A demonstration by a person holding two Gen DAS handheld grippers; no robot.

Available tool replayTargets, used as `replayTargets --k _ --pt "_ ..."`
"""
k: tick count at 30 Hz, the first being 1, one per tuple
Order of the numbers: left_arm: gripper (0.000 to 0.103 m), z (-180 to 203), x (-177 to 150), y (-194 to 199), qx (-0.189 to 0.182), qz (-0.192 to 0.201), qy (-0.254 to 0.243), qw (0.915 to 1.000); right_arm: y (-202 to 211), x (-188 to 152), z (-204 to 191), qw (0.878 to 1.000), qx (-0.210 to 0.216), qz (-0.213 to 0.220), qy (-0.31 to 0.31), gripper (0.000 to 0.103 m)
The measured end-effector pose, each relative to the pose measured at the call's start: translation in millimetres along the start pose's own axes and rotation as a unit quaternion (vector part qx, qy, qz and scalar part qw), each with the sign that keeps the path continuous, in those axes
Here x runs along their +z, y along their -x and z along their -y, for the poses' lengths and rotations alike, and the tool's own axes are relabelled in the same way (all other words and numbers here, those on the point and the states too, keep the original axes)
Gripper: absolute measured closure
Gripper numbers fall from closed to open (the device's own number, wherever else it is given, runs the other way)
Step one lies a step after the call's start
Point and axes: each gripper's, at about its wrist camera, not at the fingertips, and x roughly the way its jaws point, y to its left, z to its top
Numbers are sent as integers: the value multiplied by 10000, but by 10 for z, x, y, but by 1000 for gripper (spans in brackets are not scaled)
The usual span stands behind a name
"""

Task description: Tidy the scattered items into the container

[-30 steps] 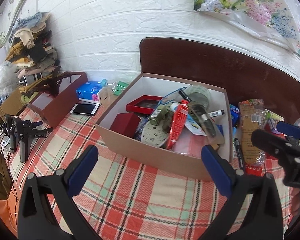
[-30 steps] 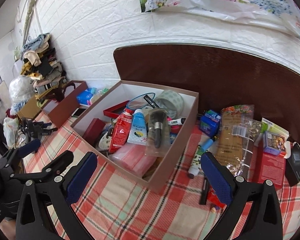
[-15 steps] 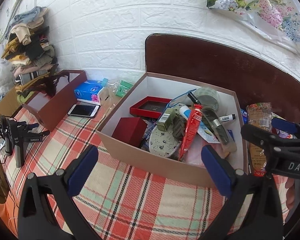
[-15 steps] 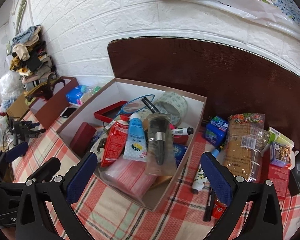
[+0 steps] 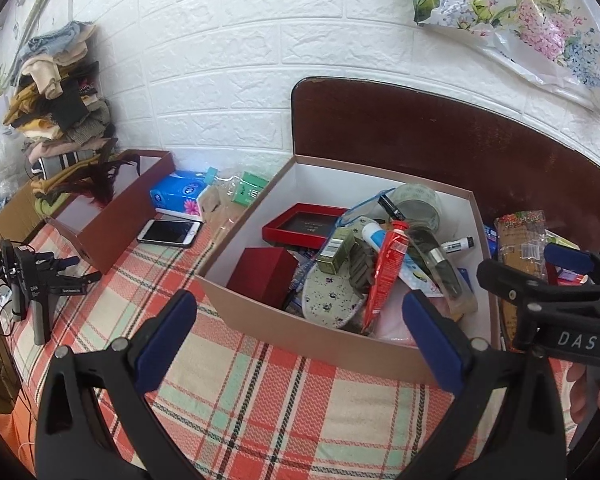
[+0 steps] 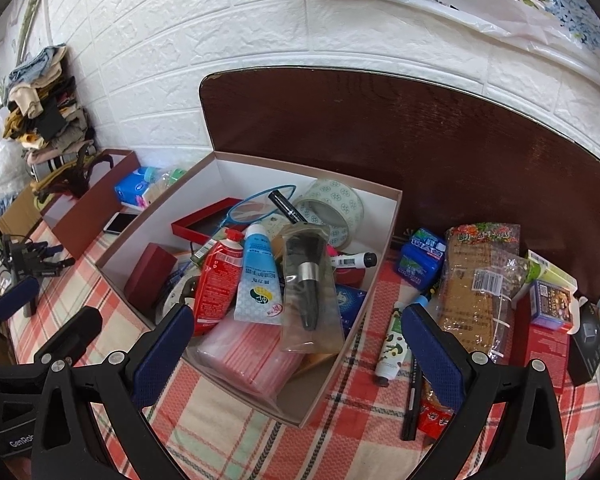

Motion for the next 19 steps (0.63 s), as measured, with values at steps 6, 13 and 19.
replayTargets --k 6,13,19 --pt "0 7 15 44 -66 50 -2 10000 -4 -7 -22 10000 22 -38 -4 0" --pt "0 28 42 153 -86 258 -134 9995 3 -19 -37 10000 24 -60 -12 0" --pt "0 15 39 200 -36 323 -168 9993 32 -30 -59 10000 15 -54 14 0"
